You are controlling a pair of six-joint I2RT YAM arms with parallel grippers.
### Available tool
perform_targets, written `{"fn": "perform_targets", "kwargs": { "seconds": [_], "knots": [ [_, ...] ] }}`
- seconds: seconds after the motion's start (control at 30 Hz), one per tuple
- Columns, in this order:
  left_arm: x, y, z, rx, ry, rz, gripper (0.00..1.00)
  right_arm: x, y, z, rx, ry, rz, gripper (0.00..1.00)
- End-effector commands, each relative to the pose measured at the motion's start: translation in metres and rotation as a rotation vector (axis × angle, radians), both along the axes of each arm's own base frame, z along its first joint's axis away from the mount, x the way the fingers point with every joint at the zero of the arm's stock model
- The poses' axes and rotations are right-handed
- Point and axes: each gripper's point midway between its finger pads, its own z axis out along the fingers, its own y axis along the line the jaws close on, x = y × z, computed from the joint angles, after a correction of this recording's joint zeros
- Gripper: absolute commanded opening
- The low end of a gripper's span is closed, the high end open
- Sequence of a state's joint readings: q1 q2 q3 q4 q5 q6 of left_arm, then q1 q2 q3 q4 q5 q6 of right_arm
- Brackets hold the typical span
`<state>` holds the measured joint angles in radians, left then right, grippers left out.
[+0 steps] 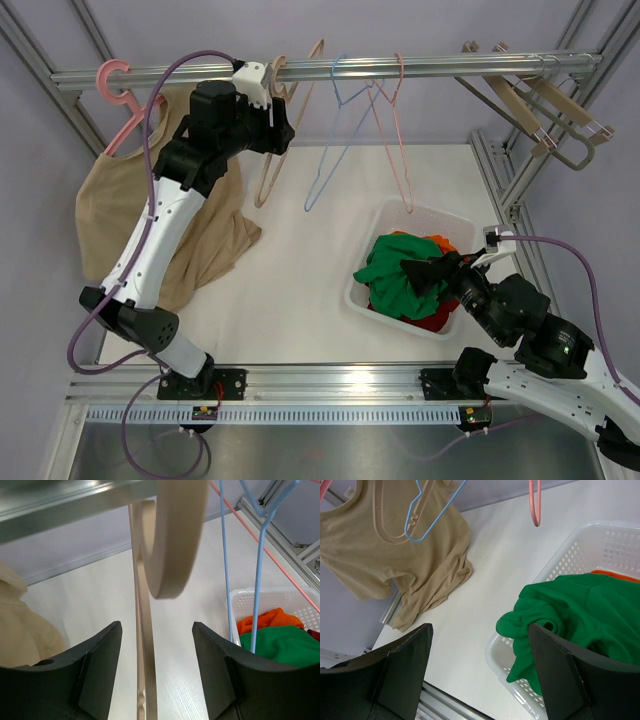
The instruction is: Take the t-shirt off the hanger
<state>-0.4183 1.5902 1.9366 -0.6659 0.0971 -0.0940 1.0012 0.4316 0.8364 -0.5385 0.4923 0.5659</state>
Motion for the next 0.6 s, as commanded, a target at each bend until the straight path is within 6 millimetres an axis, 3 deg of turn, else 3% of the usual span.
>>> {"fn": "perform_targets", "kwargs": {
  "seconds": [0.0, 0.1, 0.13, 0.2, 0.23, 0.33, 0.37, 0.47, 0.57],
  "knots": [
    [-0.03, 0.016, 0.053, -0.035, -0.133, 0.008, 0.65, -0.002, 0.008, 0.015, 0.022, -0.052, 0.048, 0.86],
    [-0.047, 0.034, 0.065, -0.05, -0.162, 0.049, 0.65, -0.002, 0.011, 0.015, 0.015, -0.069, 0.064, 0.87],
    [-0.049, 0.038, 0.056, -0.04, -0.146, 0.06, 0.65, -0.002, 0.012, 0.014, 0.01, -0.074, 0.069, 0.87],
    [-0.06, 0.061, 0.061, -0.037, -0.17, 0.125, 0.65, -0.003, 0.013, 0.014, 0.001, -0.085, 0.081, 0.88],
    [-0.06, 0.067, 0.05, -0.027, -0.149, 0.142, 0.64, -0.003, 0.016, 0.013, -0.003, -0.088, 0.092, 0.88],
    [-0.07, 0.112, 0.055, -0.032, -0.173, 0.253, 0.62, -0.008, 0.021, 0.013, 0.011, -0.104, 0.134, 0.88],
    [-0.069, 0.137, 0.047, -0.013, -0.165, 0.337, 0.62, -0.01, 0.024, 0.013, 0.021, -0.108, 0.151, 0.88],
    [-0.075, 0.183, 0.042, 0.01, -0.169, 0.48, 0.63, -0.015, 0.036, 0.008, 0.048, -0.109, 0.208, 0.88],
    [-0.072, 0.215, 0.042, 0.02, -0.179, 0.581, 0.65, -0.021, 0.052, 0.003, 0.061, -0.098, 0.285, 0.88]
  ]
}}
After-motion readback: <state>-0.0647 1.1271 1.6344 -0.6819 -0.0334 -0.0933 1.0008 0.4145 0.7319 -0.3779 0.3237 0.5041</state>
